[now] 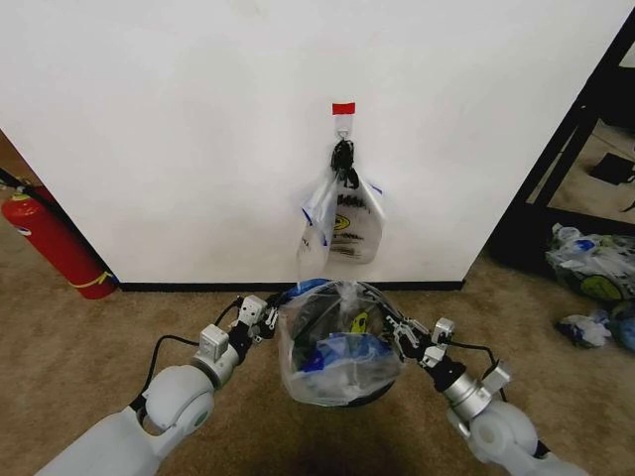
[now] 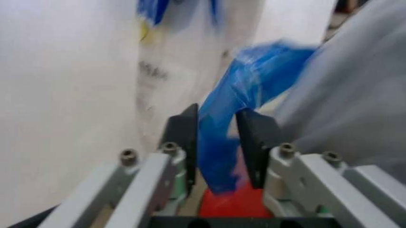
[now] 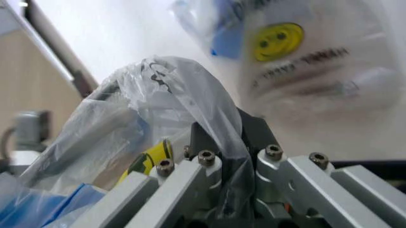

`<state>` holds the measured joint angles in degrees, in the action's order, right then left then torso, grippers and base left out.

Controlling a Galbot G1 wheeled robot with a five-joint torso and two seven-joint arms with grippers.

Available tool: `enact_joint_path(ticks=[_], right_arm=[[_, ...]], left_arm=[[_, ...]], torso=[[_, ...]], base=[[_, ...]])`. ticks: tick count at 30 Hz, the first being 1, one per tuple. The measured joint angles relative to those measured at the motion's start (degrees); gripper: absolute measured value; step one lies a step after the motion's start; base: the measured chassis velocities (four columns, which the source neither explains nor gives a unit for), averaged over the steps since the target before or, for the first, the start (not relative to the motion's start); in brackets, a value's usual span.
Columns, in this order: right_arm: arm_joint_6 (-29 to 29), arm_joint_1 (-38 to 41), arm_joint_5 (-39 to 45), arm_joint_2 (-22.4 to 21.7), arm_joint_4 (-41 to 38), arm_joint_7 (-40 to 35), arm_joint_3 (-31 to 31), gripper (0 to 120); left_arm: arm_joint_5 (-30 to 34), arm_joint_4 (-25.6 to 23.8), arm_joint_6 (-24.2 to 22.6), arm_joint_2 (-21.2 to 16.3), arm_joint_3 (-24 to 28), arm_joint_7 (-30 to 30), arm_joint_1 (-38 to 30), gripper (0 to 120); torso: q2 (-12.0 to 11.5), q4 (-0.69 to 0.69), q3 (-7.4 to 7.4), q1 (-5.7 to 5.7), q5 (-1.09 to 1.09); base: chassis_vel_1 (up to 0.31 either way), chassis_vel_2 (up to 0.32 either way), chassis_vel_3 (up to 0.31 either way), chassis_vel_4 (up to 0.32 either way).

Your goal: Pick up the garbage bag from the wall and place it over the trash bin.

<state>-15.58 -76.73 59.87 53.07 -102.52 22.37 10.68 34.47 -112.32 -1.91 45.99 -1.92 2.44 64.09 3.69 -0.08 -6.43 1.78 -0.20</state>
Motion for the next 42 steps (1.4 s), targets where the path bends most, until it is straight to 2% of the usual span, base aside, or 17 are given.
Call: enact_joint_path(ticks=[1,4,8,13,14,16,17,18,20,21,24,28,32,42], right_arm=[[-0.1,0.0,-0.7,0.4,0.0,-2.2,-0.5,1],[-0.1,0.1,-1.4,1.0,0.0,-5.9,-1.1,1],[-0.4,0.4,-1.8,1.4,-0.3,-10.4,-1.3,1],[-1.0,0.8,-2.2,1.5,0.1,-14.2,-0.8,1],[-1.4,0.9,-2.6,1.5,0.2,-16.1,-0.7,1],[-2.1,0.9,-3.7,1.8,0.6,-18.7,-0.5,1],[-2.9,0.9,-4.8,2.1,1.0,-19.7,-0.5,1],[-2.9,0.9,-4.8,2.1,1.0,-19.7,-0.5,1],[-4.8,0.7,-7.9,2.6,1.8,-19.4,-0.7,1],[-5.3,0.7,-8.9,2.7,2.1,-19.0,-0.7,1],[-8.8,0.7,-16.3,4.0,3.4,-16.4,-1.3,1],[-9.9,0.7,-18.4,4.4,2.8,-16.0,-1.4,1],[-11.4,0.4,-19.2,4.5,1.8,-15.6,-0.9,1],[-12.2,0.2,-19.5,4.7,1.7,-15.0,-0.7,1]], left_arm=[[0.3,0.4,1.1,0.0,-0.2,-1.7,0.0,33],[0.2,1.4,2.6,0.0,-0.4,-4.1,0.0,39],[-1.1,3.5,4.0,-0.1,-0.8,-5.4,0.0,57],[-1.7,4.7,5.0,0.1,-1.4,-4.9,-0.3,71],[-1.9,4.4,5.3,0.4,-1.7,-3.7,-0.4,78],[-1.7,1.9,5.2,1.0,-2.1,-1.3,-0.1,85],[-0.7,-1.1,4.0,1.3,-2.1,0.3,0.8,91],[-0.7,-1.1,4.0,1.3,-2.1,0.3,0.8,91],[0.6,-5.1,1.5,1.9,-0.6,2.2,2.8,97],[0.8,-5.9,0.8,2.0,-0.2,2.6,3.3,97],[-0.2,-10.0,-6.6,4.2,3.2,6.3,7.0,100],[-0.2,-10.5,-10.3,5.8,4.4,10.0,7.7,100],[3.5,-11.4,-15.4,6.5,5.0,15.4,7.4,99],[9.8,-13.8,-19.8,7.6,5.5,18.4,6.5,94]], torso=[[0.0,0.0,0.0,0.0,0.0],[0.0,0.0,0.0,0.0,0.0],[0.0,0.01,0.0,0.0,0.0],[0.0,0.01,0.0,0.0,0.0],[0.0,0.0,0.0,0.0,-0.01],[0.0,-0.01,0.0,0.0,-0.01],[0.0,-0.01,0.0,0.0,0.03],[0.0,-0.01,0.0,0.0,0.03],[0.0,-0.01,0.0,0.0,0.01],[0.0,-0.01,0.01,0.0,-0.01],[0.0,0.01,0.01,-0.01,0.01],[0.0,0.02,0.01,-0.01,0.0],[0.0,0.0,0.01,-0.01,0.0],[0.0,0.0,0.0,-0.01,0.0]], base=[[0.0,0.0,0.0,0.0],[0.0,0.0,0.0,0.0],[0.0,0.0,0.0,0.0],[0.0,0.0,0.0,0.0],[0.0,0.0,0.0,0.0],[0.0,0.0,0.0,0.0],[0.0,0.0,0.0,0.0],[0.0,0.0,0.0,0.0],[0.0,0.0,0.0,0.0],[0.0,0.0,0.0,0.0],[0.0,0.0,0.0,0.0],[0.0,0.0,0.0,0.0],[0.0,0.0,0.0,0.0],[0.0,0.0,0.0,0.0]])
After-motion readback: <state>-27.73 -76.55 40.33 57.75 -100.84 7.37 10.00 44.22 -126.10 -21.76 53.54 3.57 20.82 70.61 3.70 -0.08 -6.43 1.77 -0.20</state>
